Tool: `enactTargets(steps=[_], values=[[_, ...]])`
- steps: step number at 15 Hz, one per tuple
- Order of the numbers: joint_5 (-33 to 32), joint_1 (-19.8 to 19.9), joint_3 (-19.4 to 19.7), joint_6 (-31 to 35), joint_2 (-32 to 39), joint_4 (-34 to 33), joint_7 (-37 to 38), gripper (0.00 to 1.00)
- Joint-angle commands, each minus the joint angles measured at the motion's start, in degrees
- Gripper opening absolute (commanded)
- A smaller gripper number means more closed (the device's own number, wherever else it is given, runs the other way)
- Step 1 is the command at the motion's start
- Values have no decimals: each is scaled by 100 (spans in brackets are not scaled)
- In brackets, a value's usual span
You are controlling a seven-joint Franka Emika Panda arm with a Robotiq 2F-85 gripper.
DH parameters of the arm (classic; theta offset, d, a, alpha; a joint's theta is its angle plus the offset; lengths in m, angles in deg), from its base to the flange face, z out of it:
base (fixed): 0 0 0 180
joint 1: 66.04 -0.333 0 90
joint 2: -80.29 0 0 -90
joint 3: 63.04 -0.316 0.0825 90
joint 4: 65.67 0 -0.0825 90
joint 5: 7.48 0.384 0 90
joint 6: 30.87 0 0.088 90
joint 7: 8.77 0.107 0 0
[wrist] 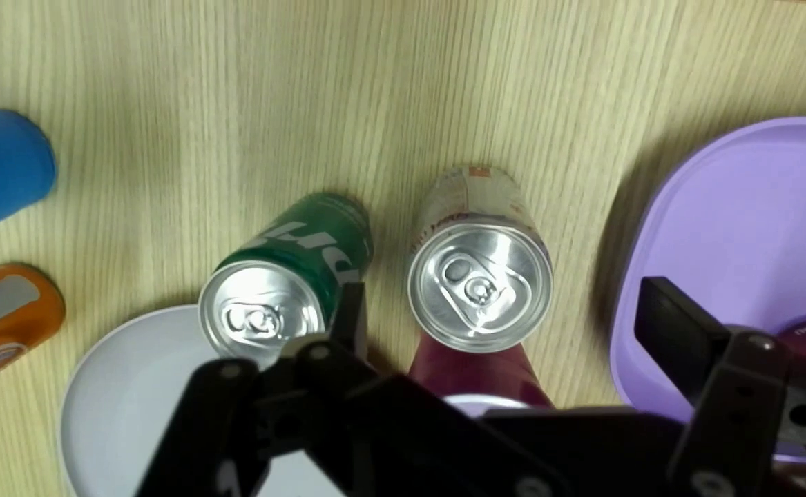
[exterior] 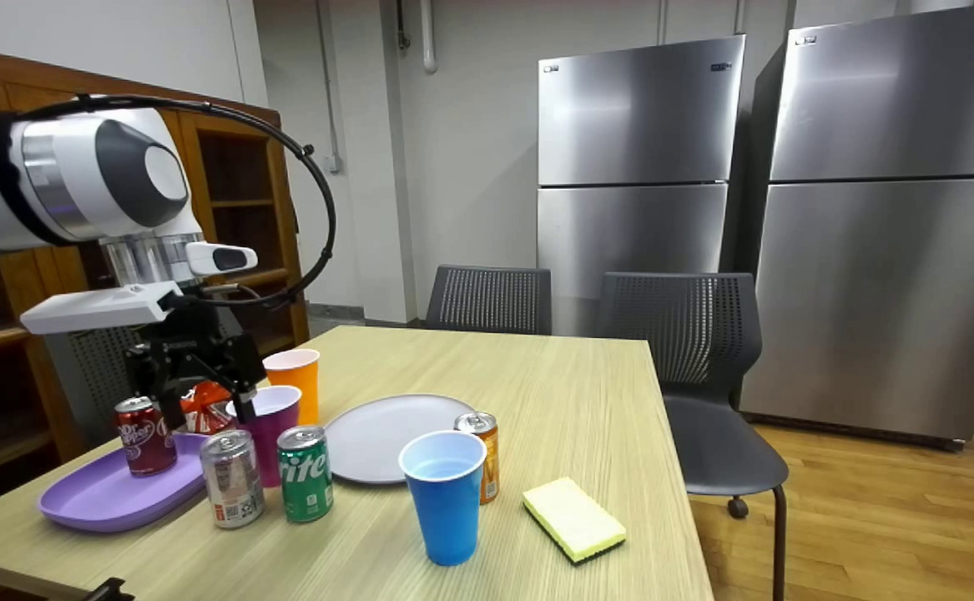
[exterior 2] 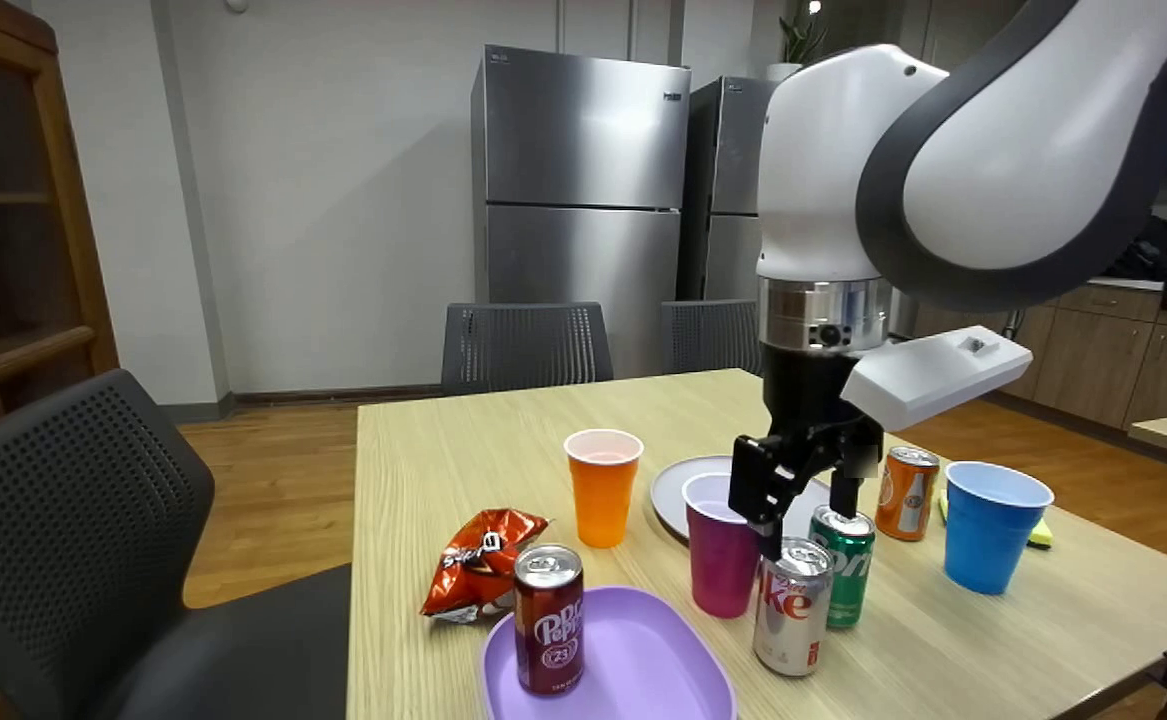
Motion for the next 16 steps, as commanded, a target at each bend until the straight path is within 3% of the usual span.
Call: enactTargets(steps=[1,16], values=[[-177,52,72,53,285,-57,211,100],[-91,-227,443,26,1216,-667,374,100]])
